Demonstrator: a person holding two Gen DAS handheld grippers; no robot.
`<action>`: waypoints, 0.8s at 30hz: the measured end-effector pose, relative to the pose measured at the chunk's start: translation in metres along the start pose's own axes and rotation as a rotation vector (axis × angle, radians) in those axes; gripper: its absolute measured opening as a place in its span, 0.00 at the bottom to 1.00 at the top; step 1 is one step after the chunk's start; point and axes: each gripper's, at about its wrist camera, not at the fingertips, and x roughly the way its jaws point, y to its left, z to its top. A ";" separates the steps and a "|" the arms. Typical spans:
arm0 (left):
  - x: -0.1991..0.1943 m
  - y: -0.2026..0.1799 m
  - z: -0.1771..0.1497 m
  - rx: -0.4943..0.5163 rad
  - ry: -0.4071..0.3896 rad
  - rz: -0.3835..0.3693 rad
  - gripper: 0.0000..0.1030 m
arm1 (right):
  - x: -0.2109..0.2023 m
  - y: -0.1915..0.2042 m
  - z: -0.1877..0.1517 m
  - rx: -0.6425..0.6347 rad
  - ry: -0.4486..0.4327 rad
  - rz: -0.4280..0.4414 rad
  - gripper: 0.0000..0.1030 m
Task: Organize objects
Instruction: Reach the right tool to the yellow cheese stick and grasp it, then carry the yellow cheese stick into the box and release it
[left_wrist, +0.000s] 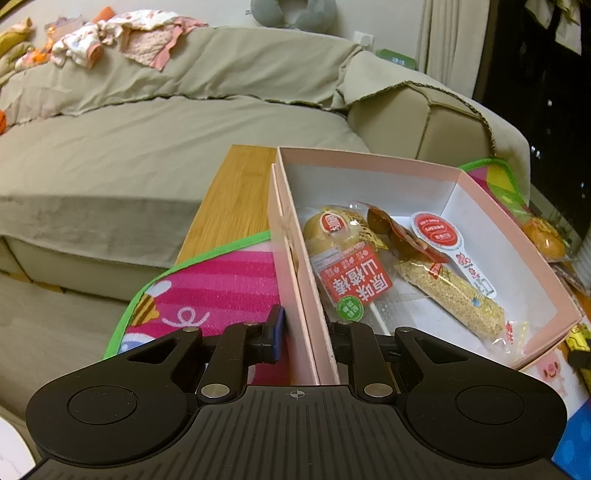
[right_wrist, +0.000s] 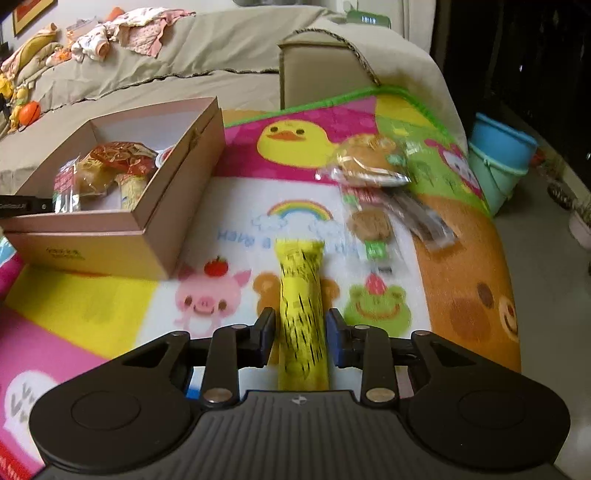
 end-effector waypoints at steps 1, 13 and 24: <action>0.000 -0.001 0.001 0.009 0.000 0.004 0.18 | 0.002 0.002 0.002 -0.001 -0.003 -0.001 0.28; -0.007 -0.004 0.001 0.029 0.003 0.026 0.17 | -0.068 0.008 -0.002 0.013 -0.061 0.024 0.21; -0.018 -0.005 0.001 0.082 -0.059 0.000 0.17 | -0.111 0.029 0.016 -0.011 -0.159 0.112 0.17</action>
